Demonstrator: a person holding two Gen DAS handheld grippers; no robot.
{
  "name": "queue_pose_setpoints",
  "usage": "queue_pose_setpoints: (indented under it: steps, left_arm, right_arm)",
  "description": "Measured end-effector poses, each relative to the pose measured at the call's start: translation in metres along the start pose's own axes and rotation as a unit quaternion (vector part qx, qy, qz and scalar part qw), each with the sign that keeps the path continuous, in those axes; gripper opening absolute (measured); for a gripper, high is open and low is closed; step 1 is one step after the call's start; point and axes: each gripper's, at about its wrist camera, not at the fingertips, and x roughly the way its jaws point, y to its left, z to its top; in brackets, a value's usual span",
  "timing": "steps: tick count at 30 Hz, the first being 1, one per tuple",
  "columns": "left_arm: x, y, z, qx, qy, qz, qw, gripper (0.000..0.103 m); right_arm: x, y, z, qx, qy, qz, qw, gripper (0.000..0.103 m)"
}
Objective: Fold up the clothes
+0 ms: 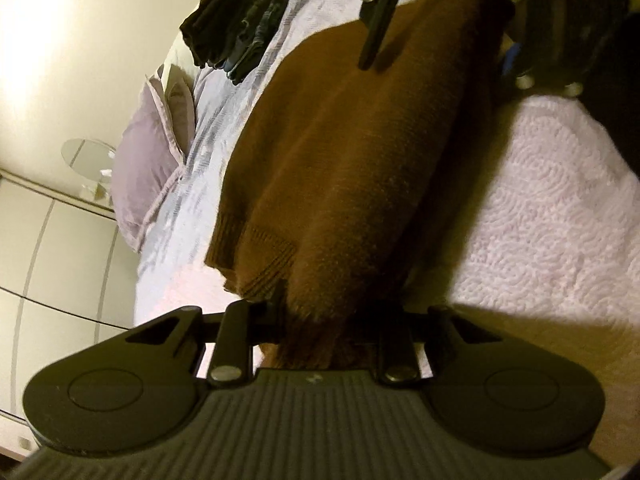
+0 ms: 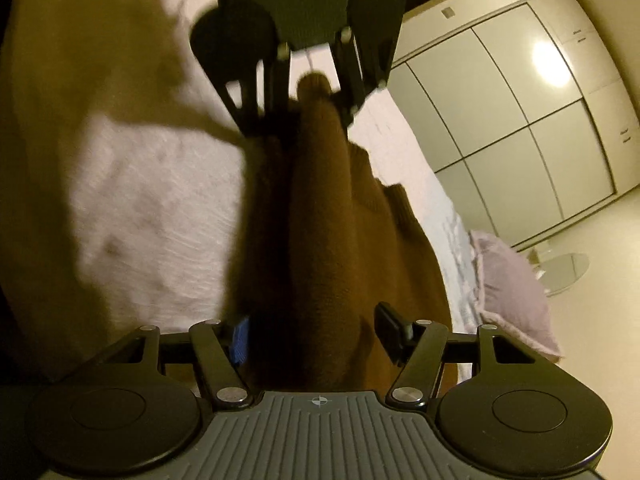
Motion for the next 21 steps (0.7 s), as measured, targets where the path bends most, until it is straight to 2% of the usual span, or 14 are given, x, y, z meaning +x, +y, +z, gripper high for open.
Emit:
queue_pose_setpoints:
  steps: [1,2,3,6,10,13,17,21]
  left_arm:
    - [0.0,0.001,-0.001,-0.005,-0.002,-0.005,1.0,0.022]
    - [0.002,0.003,-0.003,-0.005,-0.006,-0.012,0.9999,0.022]
    - [0.003,0.004,-0.004,-0.005,-0.01,-0.019,0.9998,0.022]
    - [0.007,0.015,-0.006,-0.002,-0.022,-0.047,0.9986,0.021]
    - [0.003,0.048,0.003,-0.022,-0.015,-0.088,0.9957,0.021]
    - [-0.009,0.083,0.018,-0.043,-0.002,-0.123,0.9915,0.02]
    - [-0.036,0.148,0.053,-0.066,0.017,-0.162,0.9844,0.02]
    - [-0.064,0.202,0.098,-0.066,0.03,-0.174,0.982,0.02]
  right_arm:
    - [0.003,-0.003,-0.003,0.002,0.0,-0.005,1.0,0.061]
    - [0.003,-0.008,-0.006,0.005,-0.002,-0.006,1.0,0.054]
    - [0.004,-0.013,-0.009,0.012,-0.001,0.0,1.0,0.032]
    - [0.001,-0.032,-0.013,0.024,0.003,0.035,0.999,0.026]
    - [-0.004,-0.073,-0.004,0.039,0.025,0.1,0.994,0.024]
    - [-0.013,-0.122,0.01,0.055,0.049,0.138,0.988,0.023]
    - [-0.038,-0.199,0.027,0.073,0.072,0.176,0.979,0.023]
    - [-0.07,-0.274,0.036,0.085,0.082,0.205,0.972,0.023]
